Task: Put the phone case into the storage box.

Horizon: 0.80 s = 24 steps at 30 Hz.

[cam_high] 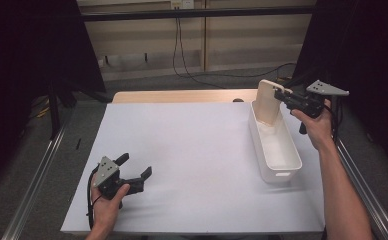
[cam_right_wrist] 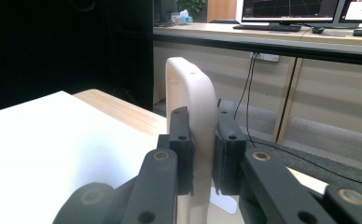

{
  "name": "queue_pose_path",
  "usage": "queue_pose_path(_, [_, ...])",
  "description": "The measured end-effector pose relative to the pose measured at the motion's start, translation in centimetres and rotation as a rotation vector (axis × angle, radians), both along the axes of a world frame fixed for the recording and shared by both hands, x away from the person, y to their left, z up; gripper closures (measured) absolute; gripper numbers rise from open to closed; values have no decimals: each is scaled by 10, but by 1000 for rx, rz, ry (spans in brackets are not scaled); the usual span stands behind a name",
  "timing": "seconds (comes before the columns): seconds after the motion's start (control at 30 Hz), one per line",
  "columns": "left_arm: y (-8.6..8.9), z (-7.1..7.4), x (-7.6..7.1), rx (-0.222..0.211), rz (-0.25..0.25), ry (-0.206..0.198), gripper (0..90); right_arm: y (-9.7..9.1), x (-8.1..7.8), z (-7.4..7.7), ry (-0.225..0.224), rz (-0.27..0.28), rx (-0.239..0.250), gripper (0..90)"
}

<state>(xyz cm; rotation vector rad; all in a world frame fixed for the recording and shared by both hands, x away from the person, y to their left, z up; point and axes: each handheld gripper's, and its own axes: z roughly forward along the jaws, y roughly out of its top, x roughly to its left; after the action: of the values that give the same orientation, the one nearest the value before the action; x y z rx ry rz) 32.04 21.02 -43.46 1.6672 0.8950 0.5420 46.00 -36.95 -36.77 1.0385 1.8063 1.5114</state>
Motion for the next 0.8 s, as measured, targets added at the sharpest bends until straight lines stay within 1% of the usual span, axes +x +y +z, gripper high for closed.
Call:
queue_pose_path(0.13, [0, 0, 0, -1, -1, 0, 49, 2, 3, -4, 1, 6, -8, 806])
queue_pose_path(0.17, [0, 0, 0, -2, -1, -1, 49, 3, 4, -5, 5, 8, -1, 806])
queue_pose_path(0.2, [0, 0, 0, -2, 0, -1, 49, 3, 4, -6, 2, 10, -10, 806])
queue_pose_path(0.4, [1, 0, 1, 9, -5, -2, 49, 4, 9, -13, 13, 9, -12, 806])
queue_pose_path(0.5, [0, -1, 1, 0, 0, 4, 49, 5, 10, -16, 12, 14, -17, 806])
queue_pose_path(0.63, [0, 0, 1, 7, -2, 0, 49, 6, 12, -18, 17, 18, -21, 806])
queue_pose_path(0.67, [0, -1, 1, 5, -2, 1, 49, 6, 13, -19, 20, 14, -29, 805])
queue_pose_path(0.8, [0, -1, 1, 2, 2, 3, 49, 5, 15, -23, 26, 15, -30, 805])
